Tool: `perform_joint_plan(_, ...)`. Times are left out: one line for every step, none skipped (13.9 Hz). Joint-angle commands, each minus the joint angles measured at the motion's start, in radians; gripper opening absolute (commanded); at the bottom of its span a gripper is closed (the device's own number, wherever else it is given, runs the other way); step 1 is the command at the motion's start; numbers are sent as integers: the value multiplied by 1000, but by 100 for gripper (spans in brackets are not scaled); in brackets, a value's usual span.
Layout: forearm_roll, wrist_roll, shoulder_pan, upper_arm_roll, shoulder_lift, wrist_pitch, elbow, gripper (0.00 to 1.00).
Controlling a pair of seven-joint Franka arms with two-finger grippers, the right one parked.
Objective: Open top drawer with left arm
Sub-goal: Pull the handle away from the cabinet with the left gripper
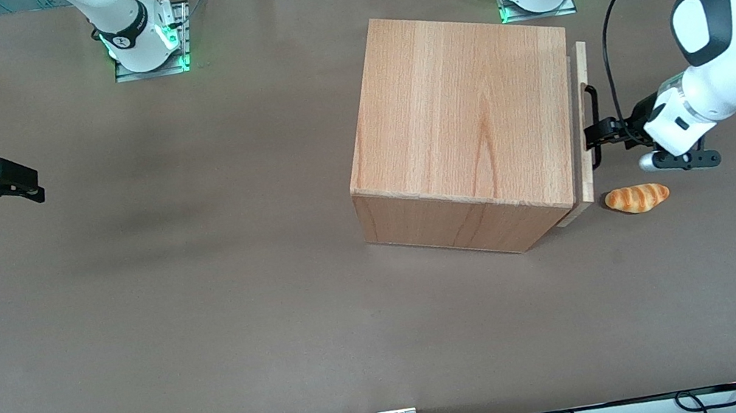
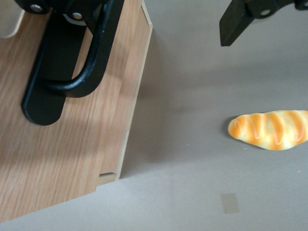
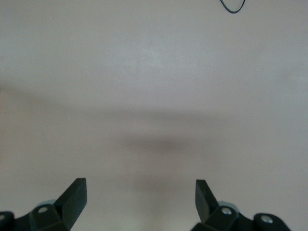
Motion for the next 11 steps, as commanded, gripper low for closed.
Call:
perform_joint_plan(-11,24,20,12,33,34,1,100)
perform_joint_plan(-13,26,29,14,36,36,3,100)
perform_joint_plan(-13,32,35,14,39,37,3,100)
perform_joint_plan(-11,39,39,15,45,54,3,100)
perform_joint_plan(-11,44,49,15,50,68,3,100)
perform_joint_plan(-11,46,55,27,53,71,3,100)
perform_joint_plan(-11,58,55,41,57,71,5,100)
perform_joint_plan(-13,76,55,53,63,79,5,100)
perform_joint_plan(-11,98,58,66,70,98,6,100)
perform_joint_plan(-11,124,62,76,73,114,5,100)
perform_joint_plan(-13,145,69,84,80,120,6,100)
